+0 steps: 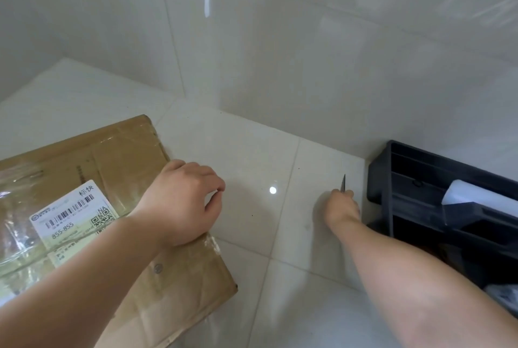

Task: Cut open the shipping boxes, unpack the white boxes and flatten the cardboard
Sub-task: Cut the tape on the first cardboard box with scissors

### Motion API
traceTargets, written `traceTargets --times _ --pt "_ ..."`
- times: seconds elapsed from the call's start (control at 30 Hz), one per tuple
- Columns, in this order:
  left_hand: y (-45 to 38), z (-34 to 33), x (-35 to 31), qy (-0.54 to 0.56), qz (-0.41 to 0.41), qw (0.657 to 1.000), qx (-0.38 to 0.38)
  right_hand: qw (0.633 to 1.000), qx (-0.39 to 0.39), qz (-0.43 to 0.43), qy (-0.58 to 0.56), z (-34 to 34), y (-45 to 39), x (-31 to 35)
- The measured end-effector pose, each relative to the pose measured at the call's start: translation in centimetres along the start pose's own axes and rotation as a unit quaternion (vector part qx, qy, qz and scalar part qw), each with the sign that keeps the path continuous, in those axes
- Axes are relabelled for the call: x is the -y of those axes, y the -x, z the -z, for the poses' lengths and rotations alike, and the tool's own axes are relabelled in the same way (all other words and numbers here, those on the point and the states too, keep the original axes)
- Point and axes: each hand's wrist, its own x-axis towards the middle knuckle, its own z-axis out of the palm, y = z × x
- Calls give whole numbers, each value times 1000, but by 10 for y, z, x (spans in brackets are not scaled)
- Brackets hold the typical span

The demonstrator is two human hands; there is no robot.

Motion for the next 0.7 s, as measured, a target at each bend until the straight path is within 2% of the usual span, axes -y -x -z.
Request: traceTargets --times 0.2,0.37,0.53,0.7 --pt "-1 2 0 3 8 1000 3 1000 -7 16 -22 -3 -4 2" --pt "3 5 -1 8 4 1000 -11 997 31 42 -62 1 2 19" --pt "16 12 0 8 -5 1000 -9 986 46 141 -77 32 11 65" --pt "30 20 -4 25 -21 999 -1 949 68 285 -118 81 51 125"
